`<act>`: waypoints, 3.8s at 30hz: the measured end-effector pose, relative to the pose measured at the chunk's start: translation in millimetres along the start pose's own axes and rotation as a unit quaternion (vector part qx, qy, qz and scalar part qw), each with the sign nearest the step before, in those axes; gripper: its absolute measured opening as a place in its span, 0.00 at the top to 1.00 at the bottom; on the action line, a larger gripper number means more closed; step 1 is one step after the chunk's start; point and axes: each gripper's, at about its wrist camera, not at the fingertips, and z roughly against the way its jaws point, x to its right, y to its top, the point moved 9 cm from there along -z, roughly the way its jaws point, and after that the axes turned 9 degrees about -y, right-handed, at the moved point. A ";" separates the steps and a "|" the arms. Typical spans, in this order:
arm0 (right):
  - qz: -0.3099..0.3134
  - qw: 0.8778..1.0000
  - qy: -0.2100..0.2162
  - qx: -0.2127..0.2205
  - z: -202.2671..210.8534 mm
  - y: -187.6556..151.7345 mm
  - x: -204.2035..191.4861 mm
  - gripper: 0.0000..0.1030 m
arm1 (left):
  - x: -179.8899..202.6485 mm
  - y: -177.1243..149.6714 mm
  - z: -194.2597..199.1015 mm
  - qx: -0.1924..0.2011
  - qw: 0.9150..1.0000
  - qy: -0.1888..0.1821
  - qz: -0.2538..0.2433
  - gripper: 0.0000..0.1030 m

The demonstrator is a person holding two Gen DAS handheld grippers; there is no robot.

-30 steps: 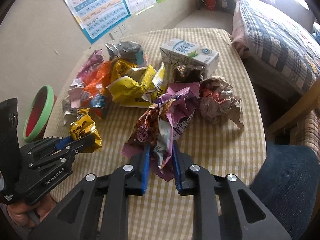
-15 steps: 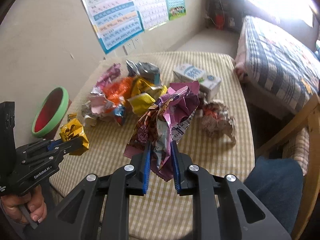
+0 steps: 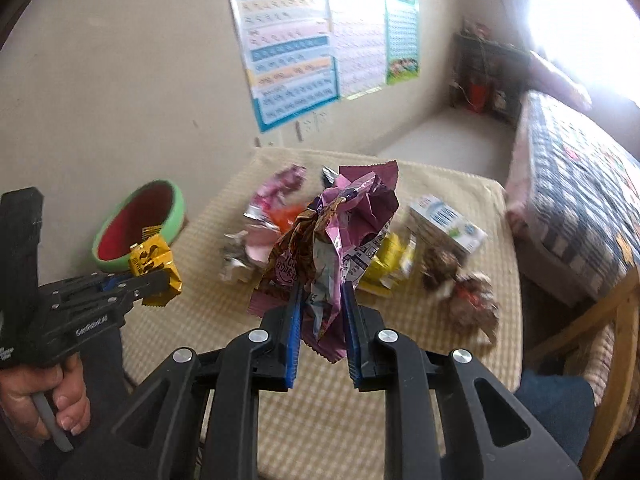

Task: Collect trash
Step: 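Carry both wrappers to the red bin and open both tools over it, then move both tools back over the table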

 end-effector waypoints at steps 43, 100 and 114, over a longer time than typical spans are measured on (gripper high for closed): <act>0.180 0.966 0.184 0.031 -81.2 106.2 -283.4 0.82 | -245.7 61.5 107.0 0.099 0.979 0.111 0.142 0.83; 0.044 0.998 0.047 -0.020 -44.3 44.3 -82.7 0.10 | -99.1 49.1 45.8 0.070 0.993 0.067 0.070 0.05; -0.059 0.997 -0.034 -0.025 -20.9 -1.8 57.4 0.10 | -22.9 30.0 -8.5 -0.012 0.998 0.062 0.018 0.05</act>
